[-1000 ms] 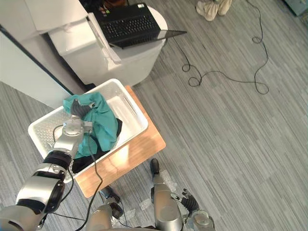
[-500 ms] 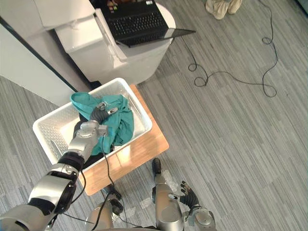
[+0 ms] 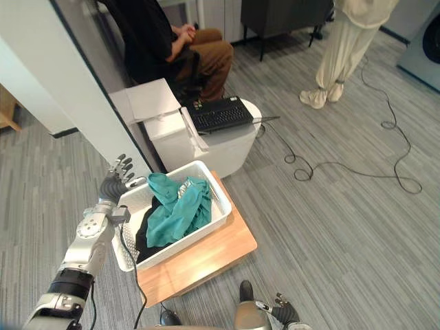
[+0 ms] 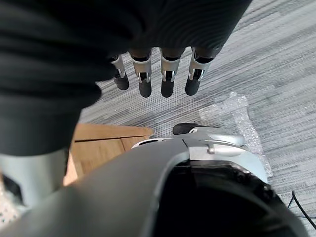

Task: Tidy the bed and pick cloth on bed and put in laundry

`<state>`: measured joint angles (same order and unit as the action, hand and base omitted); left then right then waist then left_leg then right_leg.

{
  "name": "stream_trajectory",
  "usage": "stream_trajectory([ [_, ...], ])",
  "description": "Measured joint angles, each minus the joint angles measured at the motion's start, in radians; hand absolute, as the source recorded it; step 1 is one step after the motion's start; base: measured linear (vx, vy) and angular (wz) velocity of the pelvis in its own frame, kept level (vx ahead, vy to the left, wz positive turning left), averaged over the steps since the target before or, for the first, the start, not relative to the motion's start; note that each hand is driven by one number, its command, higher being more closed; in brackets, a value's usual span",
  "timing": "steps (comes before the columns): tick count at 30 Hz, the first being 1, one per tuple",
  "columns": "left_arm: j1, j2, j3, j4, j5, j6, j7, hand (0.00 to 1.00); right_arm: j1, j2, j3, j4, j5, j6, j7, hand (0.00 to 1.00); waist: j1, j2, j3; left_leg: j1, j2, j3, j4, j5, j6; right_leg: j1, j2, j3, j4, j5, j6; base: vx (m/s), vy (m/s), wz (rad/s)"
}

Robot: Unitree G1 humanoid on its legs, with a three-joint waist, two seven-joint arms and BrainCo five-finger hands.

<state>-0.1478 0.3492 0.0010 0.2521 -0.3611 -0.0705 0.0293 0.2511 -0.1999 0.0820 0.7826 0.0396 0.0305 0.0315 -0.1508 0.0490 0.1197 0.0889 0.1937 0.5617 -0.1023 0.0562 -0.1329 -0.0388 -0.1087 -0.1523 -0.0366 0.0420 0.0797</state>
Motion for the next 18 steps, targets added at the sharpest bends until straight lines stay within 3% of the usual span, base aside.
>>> stream_trajectory([
  [6,0.182,-0.023,0.049,-0.042,-0.02,0.061,0.04,0.0,0.002,0.01,-0.01,0.023,-0.041,0.0,0.003,0.0,0.007,-0.009,-0.029,0.019,-0.005,-0.027,0.003,-0.001,0.006,0.05,-0.004,-0.023,-0.03,0.01,0.005,0.05,-0.009,0.12],
  [10,0.338,-0.095,0.067,-0.01,-0.019,0.062,0.089,0.0,0.006,0.016,-0.009,0.031,-0.087,0.003,0.007,0.0,0.051,-0.011,-0.037,0.034,-0.006,-0.057,0.004,-0.008,0.005,0.086,-0.007,-0.054,-0.041,0.005,0.009,0.06,-0.016,0.17],
  [15,0.491,-0.196,0.097,0.208,-0.019,0.058,0.083,0.0,0.015,0.023,-0.001,0.045,-0.136,0.002,0.014,0.0,0.092,-0.027,-0.066,0.036,-0.007,-0.118,0.004,-0.011,0.005,0.126,-0.011,-0.115,-0.044,-0.021,0.015,0.03,-0.019,0.39],
  [18,0.561,-0.271,0.137,0.393,-0.021,0.021,0.061,0.0,0.011,0.024,0.004,0.072,-0.148,-0.02,0.024,0.0,0.12,-0.03,-0.075,0.037,-0.009,-0.141,0.004,-0.011,0.005,0.148,-0.014,-0.139,-0.045,-0.03,0.02,0.02,-0.006,0.26],
])
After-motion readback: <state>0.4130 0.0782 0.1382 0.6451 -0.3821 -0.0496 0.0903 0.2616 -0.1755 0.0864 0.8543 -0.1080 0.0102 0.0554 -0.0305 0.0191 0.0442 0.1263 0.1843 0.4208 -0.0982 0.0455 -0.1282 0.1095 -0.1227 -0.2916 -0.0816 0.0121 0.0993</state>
